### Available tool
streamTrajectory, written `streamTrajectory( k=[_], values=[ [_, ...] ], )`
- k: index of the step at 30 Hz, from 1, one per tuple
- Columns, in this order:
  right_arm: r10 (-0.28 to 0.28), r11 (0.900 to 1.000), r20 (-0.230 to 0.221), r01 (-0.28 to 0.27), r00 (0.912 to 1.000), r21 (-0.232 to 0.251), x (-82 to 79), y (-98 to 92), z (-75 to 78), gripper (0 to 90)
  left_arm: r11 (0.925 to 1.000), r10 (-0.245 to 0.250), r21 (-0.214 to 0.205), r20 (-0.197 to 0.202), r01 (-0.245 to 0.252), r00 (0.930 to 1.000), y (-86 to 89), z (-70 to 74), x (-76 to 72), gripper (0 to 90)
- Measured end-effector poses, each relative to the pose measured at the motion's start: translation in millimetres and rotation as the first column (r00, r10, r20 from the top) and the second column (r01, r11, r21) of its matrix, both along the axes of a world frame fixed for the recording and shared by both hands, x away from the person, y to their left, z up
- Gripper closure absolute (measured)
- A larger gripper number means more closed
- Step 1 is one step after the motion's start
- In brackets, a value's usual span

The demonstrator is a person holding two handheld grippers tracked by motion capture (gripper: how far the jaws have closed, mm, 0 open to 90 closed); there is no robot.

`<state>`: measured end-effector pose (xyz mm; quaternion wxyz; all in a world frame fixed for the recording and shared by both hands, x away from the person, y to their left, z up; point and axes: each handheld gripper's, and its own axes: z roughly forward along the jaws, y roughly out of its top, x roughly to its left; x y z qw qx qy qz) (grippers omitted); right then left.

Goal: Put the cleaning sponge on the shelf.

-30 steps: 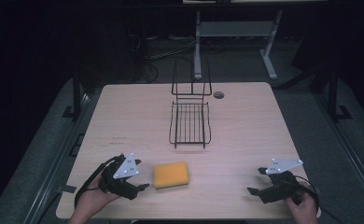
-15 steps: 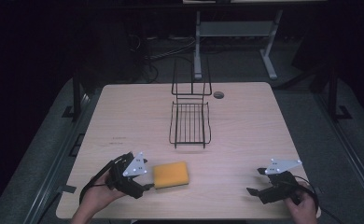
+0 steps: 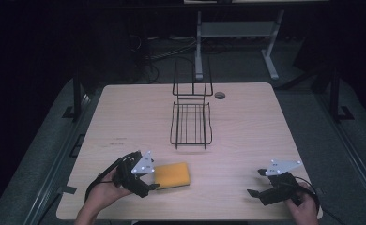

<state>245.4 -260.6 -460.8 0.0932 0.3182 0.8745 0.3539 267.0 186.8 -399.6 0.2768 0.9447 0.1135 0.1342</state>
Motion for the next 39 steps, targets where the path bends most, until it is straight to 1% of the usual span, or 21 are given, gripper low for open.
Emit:
streamTrajectory(
  k=[6,12,16,23,30,34,39],
  values=[
    [0.001,1.0,-0.001,-0.001,1.0,0.002,0.0,0.0,0.0,13.8,1.0,-0.009,0.003,-0.014,0.009,0.9999,-4.9,-1.6,2.2,19.6],
    [0.005,1.0,-0.002,-0.005,1.0,-0.002,0.0,0.4,0.2,13.9,0.9996,-0.025,0.016,-0.021,0.025,0.9995,-10.6,-2.3,4.8,19.4],
    [0.007,1.0,-0.001,-0.007,1.0,0.001,0.1,0.5,0.3,13.8,0.9988,-0.034,0.035,-0.038,0.035,0.9987,-14.6,-4.4,7.4,19.2],
    [0.013,0.9999,-0.002,-0.013,0.9999,-0.004,-0.1,2.3,0.0,13.9,0.9983,-0.038,0.043,-0.049,0.04,0.9981,-19.8,-5.9,13.0,18.7],
    [0.011,0.9999,-0.004,-0.011,0.9999,0.0,-0.1,2.0,0.1,13.8,0.9964,-0.052,0.064,-0.058,0.056,0.9969,-26.1,-5.5,18.3,18.5],
    [0.012,0.9999,-0.004,-0.012,0.9999,0.0,-0.1,2.0,0.2,13.8,0.9941,-0.063,0.083,-0.068,0.069,0.9957,-30.7,-8.8,20.4,18.5],
    [0.015,0.9999,-0.004,-0.015,0.9999,-0.002,-0.1,2.3,0.0,13.8,0.9924,-0.068,0.097,-0.083,0.076,0.9942,-34.8,-11.4,24.3,18.5]
  ],
)
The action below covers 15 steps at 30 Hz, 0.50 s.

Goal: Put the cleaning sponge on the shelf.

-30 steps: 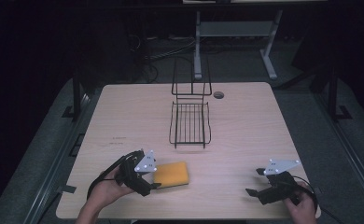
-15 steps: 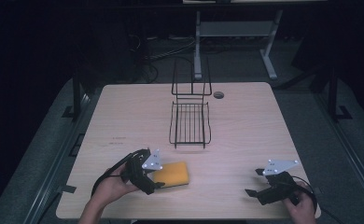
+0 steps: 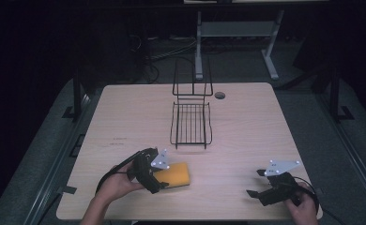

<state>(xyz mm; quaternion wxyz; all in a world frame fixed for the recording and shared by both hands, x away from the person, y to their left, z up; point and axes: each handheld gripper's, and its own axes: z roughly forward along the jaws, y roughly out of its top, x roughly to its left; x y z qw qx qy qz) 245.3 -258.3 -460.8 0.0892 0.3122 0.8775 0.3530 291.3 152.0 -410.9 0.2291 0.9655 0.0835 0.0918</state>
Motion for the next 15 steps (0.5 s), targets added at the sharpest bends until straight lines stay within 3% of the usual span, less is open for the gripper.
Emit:
streamTrajectory(
  k=[15],
  values=[
    [0.005,1.0,-0.004,-0.005,1.0,0.0,0.0,1.5,-0.4,13.8,0.9988,-0.023,0.042,-0.059,0.025,0.998,-8.5,-6.4,10.6,17.7]
  ],
)
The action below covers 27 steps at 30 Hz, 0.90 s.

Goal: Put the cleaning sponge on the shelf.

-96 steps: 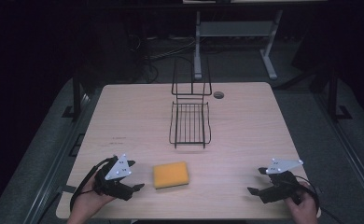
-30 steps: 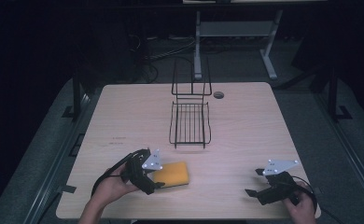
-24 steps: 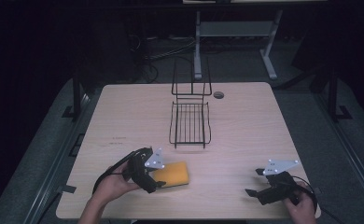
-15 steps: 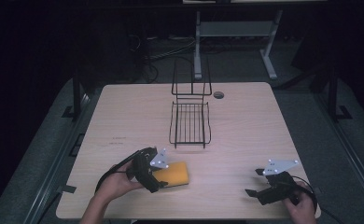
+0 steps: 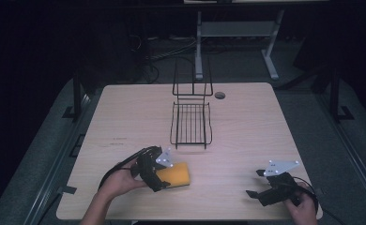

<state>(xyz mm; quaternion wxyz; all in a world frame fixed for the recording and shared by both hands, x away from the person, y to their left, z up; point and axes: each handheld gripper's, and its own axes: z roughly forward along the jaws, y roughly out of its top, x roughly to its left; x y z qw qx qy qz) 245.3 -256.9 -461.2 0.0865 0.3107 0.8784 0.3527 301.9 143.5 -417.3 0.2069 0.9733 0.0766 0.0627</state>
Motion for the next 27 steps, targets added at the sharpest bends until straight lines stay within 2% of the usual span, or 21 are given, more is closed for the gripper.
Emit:
streamTrajectory(
  k=[10,27],
  values=[
    [0.006,1.0,0.001,-0.006,1.0,-0.003,0.2,0.2,-0.1,13.9,0.9996,-0.007,0.026,-0.023,0.008,0.9997,-6.0,-6.2,2.6,17.7],
    [0.012,0.9999,-0.001,-0.012,0.9999,-0.004,0.2,1.4,-0.3,13.8,0.9998,-0.007,0.019,-0.066,0.008,0.9978,-8.7,-12.8,7.9,17.7]
  ],
)
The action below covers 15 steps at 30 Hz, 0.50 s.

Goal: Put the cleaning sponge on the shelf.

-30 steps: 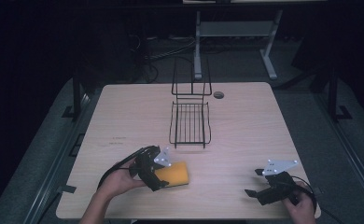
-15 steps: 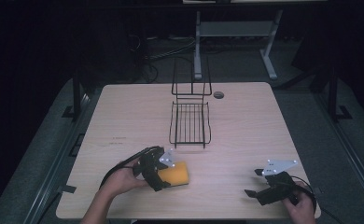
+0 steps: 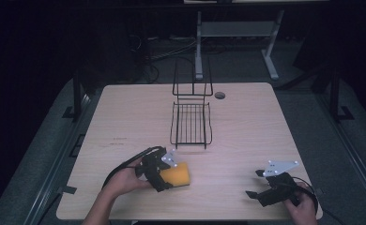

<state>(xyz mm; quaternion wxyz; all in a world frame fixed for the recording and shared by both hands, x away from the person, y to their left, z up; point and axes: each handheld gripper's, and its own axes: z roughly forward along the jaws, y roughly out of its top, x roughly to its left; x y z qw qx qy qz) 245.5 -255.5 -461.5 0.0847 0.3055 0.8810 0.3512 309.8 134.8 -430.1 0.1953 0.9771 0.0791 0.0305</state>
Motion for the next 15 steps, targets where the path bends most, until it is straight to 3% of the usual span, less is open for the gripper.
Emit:
streamTrajectory(
  k=[15],
  values=[
    [0.005,1.0,-0.003,-0.005,1.0,-0.007,0.0,1.4,-0.4,13.9,1.0,-0.002,0.002,-0.022,0.002,0.9998,-3.6,-6.3,3.6,17.7]
  ],
)
